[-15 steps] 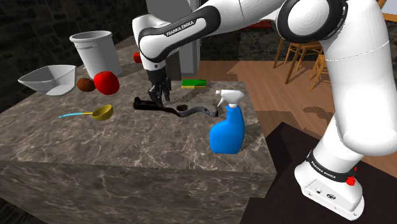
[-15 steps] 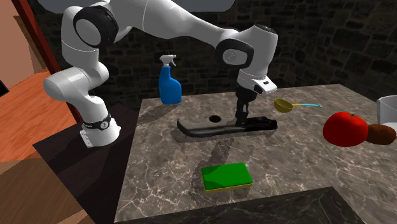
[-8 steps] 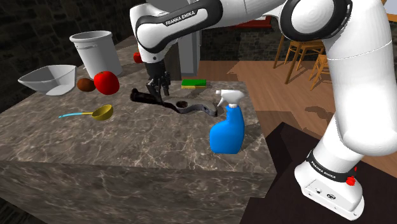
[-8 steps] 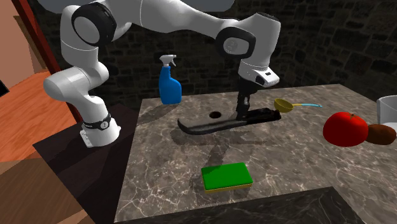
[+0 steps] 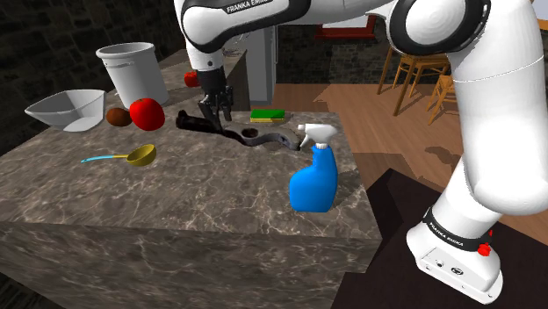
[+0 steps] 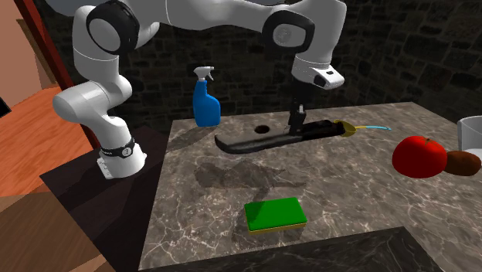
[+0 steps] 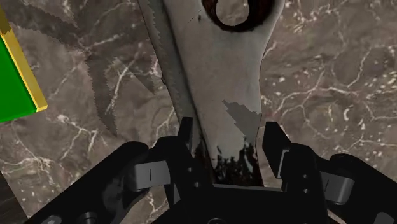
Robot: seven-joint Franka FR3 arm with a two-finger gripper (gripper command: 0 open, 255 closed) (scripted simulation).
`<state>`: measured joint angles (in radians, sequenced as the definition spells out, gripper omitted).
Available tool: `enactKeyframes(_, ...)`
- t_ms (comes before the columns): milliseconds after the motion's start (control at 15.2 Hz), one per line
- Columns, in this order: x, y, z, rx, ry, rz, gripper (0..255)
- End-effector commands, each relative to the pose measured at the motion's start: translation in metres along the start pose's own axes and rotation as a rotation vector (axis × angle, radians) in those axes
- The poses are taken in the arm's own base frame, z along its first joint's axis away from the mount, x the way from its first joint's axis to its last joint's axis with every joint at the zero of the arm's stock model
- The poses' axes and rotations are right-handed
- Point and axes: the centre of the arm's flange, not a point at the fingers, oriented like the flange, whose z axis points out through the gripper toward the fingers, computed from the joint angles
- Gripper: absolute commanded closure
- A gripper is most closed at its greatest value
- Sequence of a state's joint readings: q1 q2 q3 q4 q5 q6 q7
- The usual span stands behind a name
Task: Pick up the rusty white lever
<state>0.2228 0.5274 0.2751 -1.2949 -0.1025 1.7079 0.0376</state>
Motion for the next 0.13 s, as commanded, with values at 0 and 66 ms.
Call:
enactKeyframes(0, -0.0003, -0.0002, -0.0067, 0.000, 0.000, 0.000, 255)
enactKeyframes(66, -0.0003, -0.0002, -0.0068, 0.000, 0.000, 0.000, 255)
